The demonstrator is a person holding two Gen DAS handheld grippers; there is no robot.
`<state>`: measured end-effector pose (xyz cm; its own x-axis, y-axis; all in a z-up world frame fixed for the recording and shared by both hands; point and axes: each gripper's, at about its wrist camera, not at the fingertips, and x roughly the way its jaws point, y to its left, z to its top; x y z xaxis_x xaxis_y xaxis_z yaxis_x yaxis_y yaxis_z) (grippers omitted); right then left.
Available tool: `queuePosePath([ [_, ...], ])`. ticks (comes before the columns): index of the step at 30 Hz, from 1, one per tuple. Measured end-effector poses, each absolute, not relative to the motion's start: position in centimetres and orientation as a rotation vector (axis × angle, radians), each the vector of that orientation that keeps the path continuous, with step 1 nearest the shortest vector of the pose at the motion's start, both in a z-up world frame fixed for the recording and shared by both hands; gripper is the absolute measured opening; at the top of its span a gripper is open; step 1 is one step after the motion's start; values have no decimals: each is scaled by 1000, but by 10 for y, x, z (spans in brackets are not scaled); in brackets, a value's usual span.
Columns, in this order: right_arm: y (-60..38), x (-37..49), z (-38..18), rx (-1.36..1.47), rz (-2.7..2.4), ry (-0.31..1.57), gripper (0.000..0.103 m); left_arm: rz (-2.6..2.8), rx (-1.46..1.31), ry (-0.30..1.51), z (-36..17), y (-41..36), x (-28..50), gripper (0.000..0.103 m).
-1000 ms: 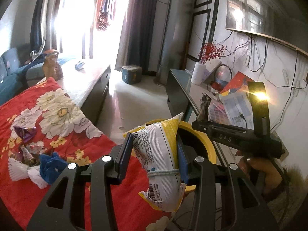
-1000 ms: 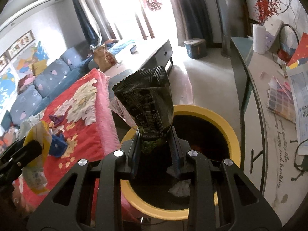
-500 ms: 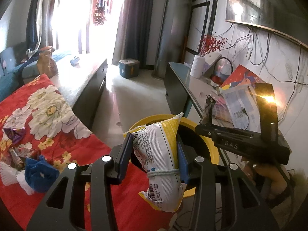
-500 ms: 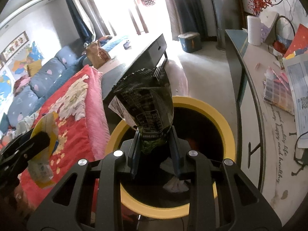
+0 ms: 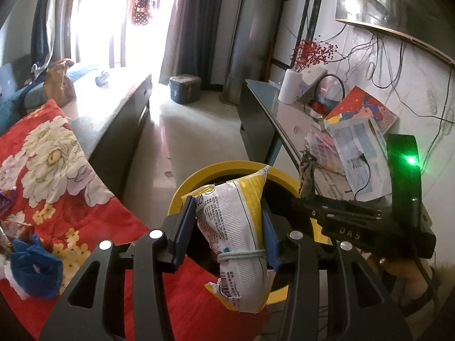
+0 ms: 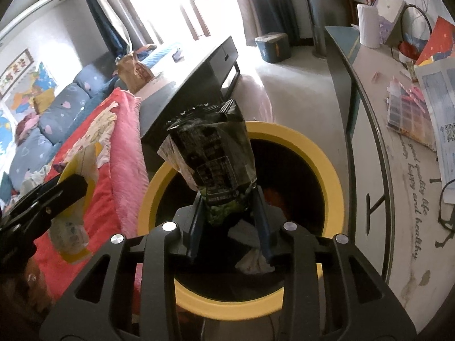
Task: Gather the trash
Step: 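Open both tools to drop the wrappers into the yellow bin, then move both open tools back over the trash on the bed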
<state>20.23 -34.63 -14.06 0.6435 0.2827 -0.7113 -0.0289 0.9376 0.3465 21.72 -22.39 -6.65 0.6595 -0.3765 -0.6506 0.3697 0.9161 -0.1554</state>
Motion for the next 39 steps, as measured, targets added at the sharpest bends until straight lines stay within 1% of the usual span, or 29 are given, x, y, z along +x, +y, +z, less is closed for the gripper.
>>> queuePosePath([
  [1, -346, 202, -141, 321, 180, 860, 29, -425, -13, 740, -67, -224, 218, 44],
  [3, -347, 202, -142, 324, 176, 861, 37, -431, -22, 746, -70, -224, 221, 48],
  [5, -348, 202, -141, 326, 169, 858, 44, -436, -30, 743, -71, -223, 221, 66],
  [6, -349, 202, -141, 328, 167, 857, 46, -443, -37, 739, -70, -223, 221, 70],
  [8, -351, 202, -141, 331, 163, 854, 49, -445, -47, 723, -68, -219, 218, 81],
  [10, -351, 202, -138, 336, 157, 845, 53, -437, -54, 709, -64, -215, 214, 88],
  [11, -352, 201, -137, 338, 154, 840, 57, -432, -66, 704, -62, -211, 212, 90],
  [14, -351, 198, -132, 341, 150, 819, 61, -413, -84, 685, -56, -200, 205, 93],
  [20, -342, 194, -116, 315, 152, 773, 69, -348, -121, 658, -46, -173, 194, 94],
  [23, -334, 191, -108, 299, 165, 752, 69, -321, -140, 643, -40, -160, 189, 94],
  [26, -325, 188, -100, 286, 176, 729, 72, -299, -158, 627, -33, -148, 186, 94],
  [29, -318, 185, -95, 273, 193, 717, 73, -278, -161, 615, -29, -137, 182, 94],
  [39, -289, 178, -82, 229, 251, 684, 77, -219, -184, 602, -26, -108, 170, 94],
])
